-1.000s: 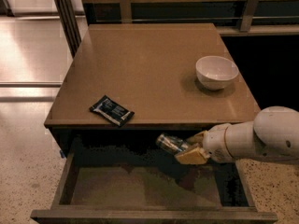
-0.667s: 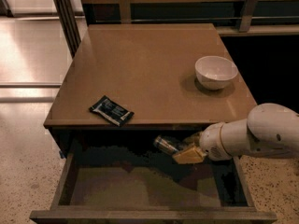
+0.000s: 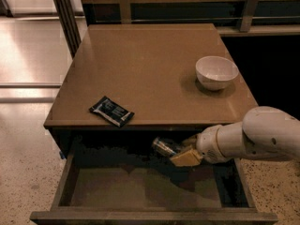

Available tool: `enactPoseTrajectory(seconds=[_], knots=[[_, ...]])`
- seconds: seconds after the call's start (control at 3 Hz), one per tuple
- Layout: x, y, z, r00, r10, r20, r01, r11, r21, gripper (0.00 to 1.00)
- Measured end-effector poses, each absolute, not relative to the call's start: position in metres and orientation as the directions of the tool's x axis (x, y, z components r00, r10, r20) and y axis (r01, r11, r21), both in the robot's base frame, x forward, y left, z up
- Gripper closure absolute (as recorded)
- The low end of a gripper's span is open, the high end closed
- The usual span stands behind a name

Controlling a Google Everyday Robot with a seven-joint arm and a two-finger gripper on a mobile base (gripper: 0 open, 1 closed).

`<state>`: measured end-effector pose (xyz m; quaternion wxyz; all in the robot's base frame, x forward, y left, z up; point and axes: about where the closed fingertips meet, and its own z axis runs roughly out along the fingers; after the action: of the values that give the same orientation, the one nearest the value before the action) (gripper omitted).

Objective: Place redbull can into top drawer

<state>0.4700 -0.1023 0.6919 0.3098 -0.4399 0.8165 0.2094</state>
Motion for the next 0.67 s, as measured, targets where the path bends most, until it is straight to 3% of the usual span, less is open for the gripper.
enactPoseTrajectory(seconds=[0.67], knots=[[0.4618, -0.1047, 0.6903, -0.438, -0.577, -0.690, -0.822, 0.567, 0.047, 1.00]])
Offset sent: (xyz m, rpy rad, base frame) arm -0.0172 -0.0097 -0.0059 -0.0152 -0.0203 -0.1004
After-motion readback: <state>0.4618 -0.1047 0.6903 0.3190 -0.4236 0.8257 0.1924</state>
